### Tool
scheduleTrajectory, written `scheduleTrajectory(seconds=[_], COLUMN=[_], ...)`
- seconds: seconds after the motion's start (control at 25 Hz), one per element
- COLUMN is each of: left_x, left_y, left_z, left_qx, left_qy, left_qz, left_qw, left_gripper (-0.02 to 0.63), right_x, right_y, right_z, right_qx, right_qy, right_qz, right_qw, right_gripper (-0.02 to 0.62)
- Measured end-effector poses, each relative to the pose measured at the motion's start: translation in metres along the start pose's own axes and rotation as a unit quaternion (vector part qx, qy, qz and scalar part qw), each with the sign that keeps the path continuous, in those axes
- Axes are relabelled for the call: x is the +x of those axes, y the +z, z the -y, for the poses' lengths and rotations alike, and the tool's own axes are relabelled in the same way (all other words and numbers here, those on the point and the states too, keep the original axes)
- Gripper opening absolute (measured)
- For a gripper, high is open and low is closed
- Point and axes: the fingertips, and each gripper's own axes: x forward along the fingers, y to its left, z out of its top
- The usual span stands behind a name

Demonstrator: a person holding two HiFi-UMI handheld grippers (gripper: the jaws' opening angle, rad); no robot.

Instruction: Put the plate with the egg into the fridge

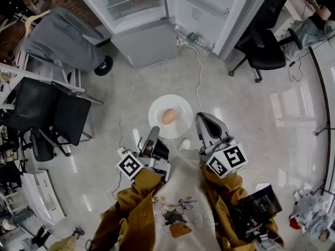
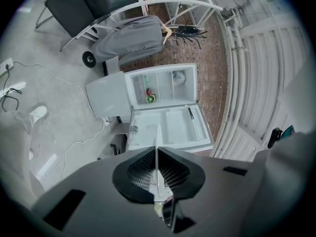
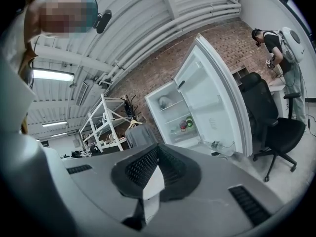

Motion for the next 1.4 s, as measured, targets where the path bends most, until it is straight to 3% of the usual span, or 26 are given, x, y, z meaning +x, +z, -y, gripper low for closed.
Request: scheduleTrajectory(seconds=[0.28, 0.68, 1.4], left_x=[0.029, 0.083, 0.156], left_y=[0.033, 0.117, 0.247], left_z=[-0.002, 0.010, 0.020], left_qx=[-0.014, -0.022, -0.034], left_qy=[-0.002, -0.015, -0.030], left_qz=[-0.002, 0.019, 0.001], left_qw=[0.9999, 0.9995, 0.9990], left_gripper=[0.018, 0.018, 0.018], right_x=[0.042, 0.137, 0.279], right_y=[0.001, 0.027, 0.050], right_z=[0.010, 0.016, 0.003], right_qx=[0.009, 0.011, 0.009], right_qy=[-0.006, -0.005, -0.020], right_qz=[-0.016, -0.018, -0.016], right_qw=[1.000, 1.000, 1.000], right_gripper=[0.006, 0.006, 0.006])
